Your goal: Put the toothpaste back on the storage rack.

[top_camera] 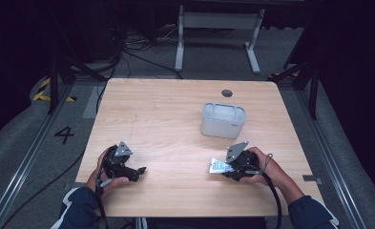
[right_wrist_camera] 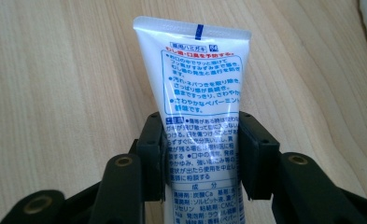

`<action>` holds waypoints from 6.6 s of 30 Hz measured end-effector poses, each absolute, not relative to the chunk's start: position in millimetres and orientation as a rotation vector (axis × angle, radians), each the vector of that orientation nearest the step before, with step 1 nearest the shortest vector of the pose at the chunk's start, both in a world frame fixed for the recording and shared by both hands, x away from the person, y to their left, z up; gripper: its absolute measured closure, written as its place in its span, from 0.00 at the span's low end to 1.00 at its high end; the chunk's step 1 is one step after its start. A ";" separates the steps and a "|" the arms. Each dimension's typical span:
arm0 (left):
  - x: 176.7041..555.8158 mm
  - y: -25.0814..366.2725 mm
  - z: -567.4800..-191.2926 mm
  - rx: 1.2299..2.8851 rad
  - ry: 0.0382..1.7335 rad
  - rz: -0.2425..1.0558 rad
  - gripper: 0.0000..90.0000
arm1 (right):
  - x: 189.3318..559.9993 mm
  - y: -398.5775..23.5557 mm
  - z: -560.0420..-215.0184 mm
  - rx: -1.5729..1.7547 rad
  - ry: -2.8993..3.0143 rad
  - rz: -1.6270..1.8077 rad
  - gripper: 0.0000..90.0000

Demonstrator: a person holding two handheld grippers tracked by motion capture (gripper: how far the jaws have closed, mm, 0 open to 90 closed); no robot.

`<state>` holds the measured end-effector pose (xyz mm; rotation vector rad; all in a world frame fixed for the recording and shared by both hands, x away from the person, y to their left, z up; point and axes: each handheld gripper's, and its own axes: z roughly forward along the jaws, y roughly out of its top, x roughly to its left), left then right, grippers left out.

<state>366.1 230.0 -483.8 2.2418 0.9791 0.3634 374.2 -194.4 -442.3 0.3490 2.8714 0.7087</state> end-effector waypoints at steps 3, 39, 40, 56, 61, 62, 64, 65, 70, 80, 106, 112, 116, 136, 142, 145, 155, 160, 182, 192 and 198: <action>366.2 230.0 -483.8 2.241 0.979 0.363 0.01 | 373.0 -199.3 -437.3 0.392 2.854 0.753 0.66; 366.2 230.0 -483.7 2.244 0.980 0.359 0.01 | 364.6 -252.0 -379.1 0.603 2.445 1.222 0.70; 366.3 230.1 -483.7 2.244 0.980 0.359 0.01 | 364.7 -252.8 -377.5 0.609 2.444 1.236 0.71; 366.3 230.1 -483.6 2.244 0.980 0.359 0.01 | 368.3 -253.8 -356.0 0.614 2.349 1.279 0.70; 366.3 230.1 -483.6 2.244 0.980 0.359 0.01 | 371.5 -253.8 -351.5 0.621 2.340 1.288 0.70; 366.3 230.1 -483.6 2.244 0.980 0.359 0.01 | 372.2 -253.0 -350.3 0.618 2.338 1.290 0.70; 366.3 230.1 -483.6 2.245 0.980 0.359 0.01 | 373.1 -251.1 -348.1 0.619 2.330 1.290 0.70; 366.3 230.0 -483.6 2.244 0.980 0.359 0.01 | 373.8 -250.2 -347.1 0.614 2.327 1.296 0.70; 366.3 230.1 -483.6 2.244 0.980 0.359 0.01 | 375.8 -245.6 -340.4 0.612 2.311 1.308 0.70; 366.2 230.0 -483.6 2.245 0.980 0.360 0.01 | 383.4 -239.0 -328.6 0.598 2.279 1.328 0.70; 366.9 230.1 -483.6 2.247 0.972 0.360 0.00 | 412.8 -226.9 -314.3 0.621 2.236 1.353 0.70; 366.9 230.1 -483.6 2.247 0.972 0.360 0.00 | 420.5 -224.1 -311.8 0.617 2.216 1.370 0.71; 367.0 230.2 -483.6 2.247 0.972 0.361 0.00 | 423.5 -222.3 -307.9 0.623 2.207 1.378 0.71; 366.5 229.9 -483.7 2.245 0.977 0.358 0.01 | 452.5 -213.1 -305.4 0.682 2.169 1.390 0.71; 366.5 230.0 -483.6 2.245 0.977 0.358 0.01 | 461.9 -212.2 -305.3 0.715 2.145 1.394 0.71; 366.5 230.0 -483.7 2.245 0.977 0.358 0.01 | 466.5 -211.1 -306.0 0.724 2.141 1.387 0.71; 366.5 229.9 -483.7 2.245 0.977 0.359 0.01 | 476.8 -206.9 -313.9 0.757 2.150 1.357 0.71; 366.5 229.9 -483.7 2.245 0.977 0.358 0.01 | 480.1 -208.4 -318.5 0.762 2.152 1.347 0.71; 366.5 229.9 -483.7 2.245 0.977 0.359 0.01 | 484.6 -212.0 -345.2 0.789 2.205 1.305 0.70; 366.5 229.9 -483.7 2.245 0.977 0.359 0.01 | 484.4 -216.6 -356.8 0.799 2.242 1.271 0.70; 366.5 229.9 -483.7 2.245 0.977 0.359 0.01 | 483.0 -220.2 -361.3 0.799 2.264 1.252 0.70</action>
